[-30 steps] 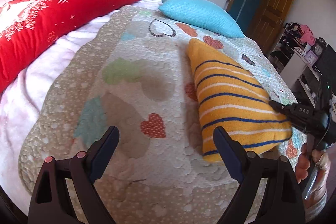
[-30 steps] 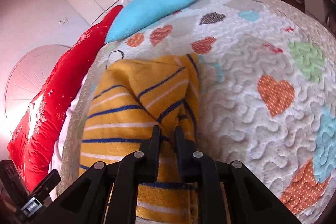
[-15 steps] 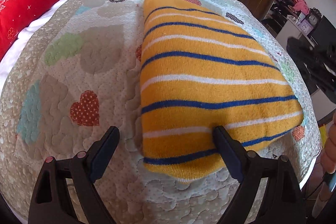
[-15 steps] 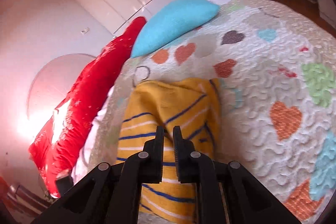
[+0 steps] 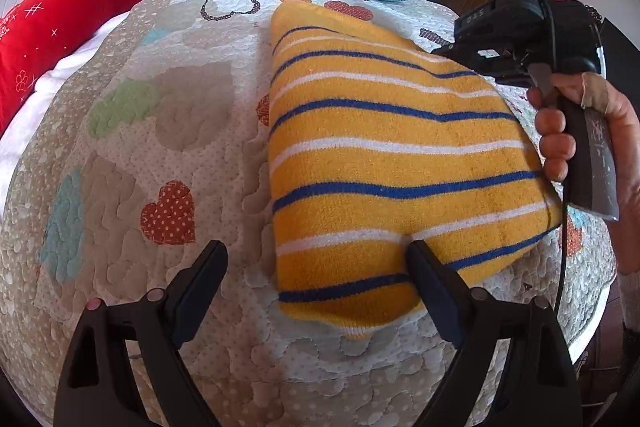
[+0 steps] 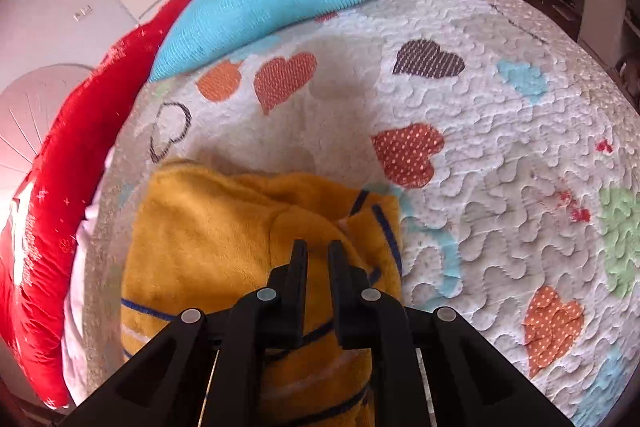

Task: Fold small clothes

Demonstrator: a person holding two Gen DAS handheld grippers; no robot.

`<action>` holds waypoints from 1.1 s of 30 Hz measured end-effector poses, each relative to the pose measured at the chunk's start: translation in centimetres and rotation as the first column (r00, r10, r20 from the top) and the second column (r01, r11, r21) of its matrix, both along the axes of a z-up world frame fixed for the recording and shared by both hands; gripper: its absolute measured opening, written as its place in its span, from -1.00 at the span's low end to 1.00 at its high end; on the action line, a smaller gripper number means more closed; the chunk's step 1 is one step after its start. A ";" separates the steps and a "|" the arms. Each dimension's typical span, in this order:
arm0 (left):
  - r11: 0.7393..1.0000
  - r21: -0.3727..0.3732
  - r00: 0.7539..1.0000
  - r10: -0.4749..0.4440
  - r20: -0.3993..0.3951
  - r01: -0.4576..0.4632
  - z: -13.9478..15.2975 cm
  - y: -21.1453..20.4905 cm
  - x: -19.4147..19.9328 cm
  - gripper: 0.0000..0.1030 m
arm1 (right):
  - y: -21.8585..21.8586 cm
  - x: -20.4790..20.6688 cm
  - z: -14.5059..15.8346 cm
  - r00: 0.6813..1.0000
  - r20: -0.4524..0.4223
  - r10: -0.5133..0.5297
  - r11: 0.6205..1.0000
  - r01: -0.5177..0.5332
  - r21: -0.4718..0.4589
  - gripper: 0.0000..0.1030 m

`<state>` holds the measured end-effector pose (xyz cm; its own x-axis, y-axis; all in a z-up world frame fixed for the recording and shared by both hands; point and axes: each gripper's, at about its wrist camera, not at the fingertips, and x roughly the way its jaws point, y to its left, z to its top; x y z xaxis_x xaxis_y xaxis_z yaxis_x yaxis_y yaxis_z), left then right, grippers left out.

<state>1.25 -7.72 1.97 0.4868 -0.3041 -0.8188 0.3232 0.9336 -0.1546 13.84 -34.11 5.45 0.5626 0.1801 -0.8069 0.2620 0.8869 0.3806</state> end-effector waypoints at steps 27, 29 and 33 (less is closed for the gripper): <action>0.997 0.048 0.991 0.058 0.120 -0.064 3.4 6.0 -4.5 0.75 | 2.3 -1.5 1.7 0.998 -0.022 0.059 0.934 -0.063 -0.351 -0.75; 0.995 0.046 0.989 0.079 0.125 -0.086 3.6 6.6 -4.7 0.75 | 2.9 -3.2 3.9 0.996 0.043 0.081 0.936 -0.061 -0.345 -0.74; 0.991 0.022 0.983 0.130 0.128 -0.134 4.1 7.7 -5.3 0.75 | 5.2 -5.6 5.3 0.980 0.096 0.176 0.949 -0.143 -0.281 -0.73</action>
